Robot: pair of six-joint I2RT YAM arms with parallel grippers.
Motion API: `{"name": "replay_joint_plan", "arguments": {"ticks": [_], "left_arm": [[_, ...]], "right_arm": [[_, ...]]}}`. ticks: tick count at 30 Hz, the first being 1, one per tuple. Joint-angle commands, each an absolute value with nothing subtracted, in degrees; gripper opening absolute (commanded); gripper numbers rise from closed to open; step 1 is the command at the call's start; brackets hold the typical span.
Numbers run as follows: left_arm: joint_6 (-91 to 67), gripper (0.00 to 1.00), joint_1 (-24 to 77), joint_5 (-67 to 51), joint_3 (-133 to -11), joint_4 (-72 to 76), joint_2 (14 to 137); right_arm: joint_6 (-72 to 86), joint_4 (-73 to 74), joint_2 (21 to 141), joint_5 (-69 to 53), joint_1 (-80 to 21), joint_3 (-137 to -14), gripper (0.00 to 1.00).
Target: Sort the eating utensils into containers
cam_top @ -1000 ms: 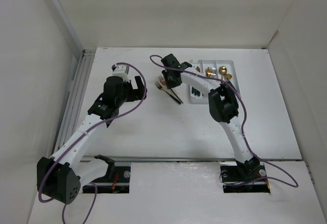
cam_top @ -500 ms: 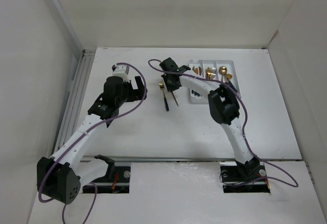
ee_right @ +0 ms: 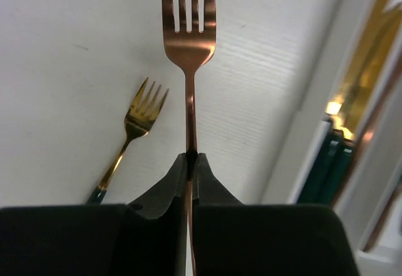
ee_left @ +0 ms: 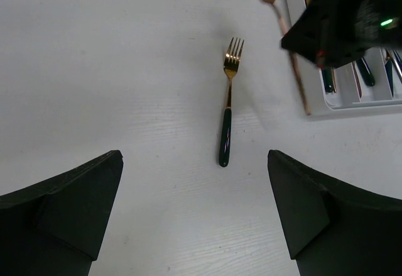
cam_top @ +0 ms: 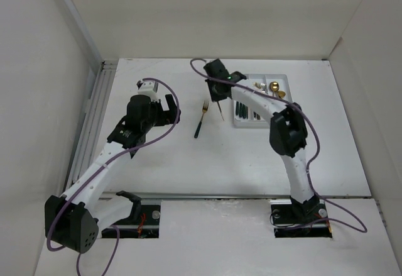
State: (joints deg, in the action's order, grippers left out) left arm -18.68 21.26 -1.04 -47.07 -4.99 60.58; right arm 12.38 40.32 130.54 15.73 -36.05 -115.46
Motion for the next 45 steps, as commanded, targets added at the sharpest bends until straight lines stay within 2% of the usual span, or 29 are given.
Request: {"name": "replay_joint_plan", "arguments": {"ticks": [1, 11, 16, 36, 39, 40, 41, 45], "left_arm": [[-19.5, 1.00, 20.9, -1.5, -46.1, -3.5, 58.4], [-20.0, 1.00, 20.4, -1.5, -45.0, -3.5, 57.8], [-20.0, 1.00, 20.4, -1.5, -45.0, -3.5, 57.8], [-20.0, 1.00, 20.4, -1.5, -45.0, -3.5, 57.8], [-20.0, 1.00, 19.9, -1.5, -45.0, -3.5, 57.3], [-20.0, 1.00, 19.9, -1.5, -45.0, -3.5, 57.3], [-20.0, 1.00, 19.9, -1.5, -45.0, -3.5, 57.3], [-20.0, 1.00, 19.9, -2.0, -45.0, -3.5, 57.3]], "right_arm": [[13.7, 36.7, 117.0, 17.3, -31.7, -114.4, 0.00], [13.1, 33.1, 110.3, 17.8, -18.2, -97.2, 0.00], [12.0, 31.5, 112.7, 14.9, -14.7, -95.7, 0.00], [8.6, 30.8, 120.3, 16.8, -14.2, -96.8, 0.01], [8.6, 31.6, 120.8, 16.8, -14.2, -97.6, 0.18], [8.6, 32.2, 119.6, 16.8, -14.2, -97.6, 0.33], [8.6, 32.2, 118.9, 16.8, -14.2, -97.0, 0.39], [9.1, 32.7, 113.8, 16.8, -14.2, -96.4, 0.50]]}}
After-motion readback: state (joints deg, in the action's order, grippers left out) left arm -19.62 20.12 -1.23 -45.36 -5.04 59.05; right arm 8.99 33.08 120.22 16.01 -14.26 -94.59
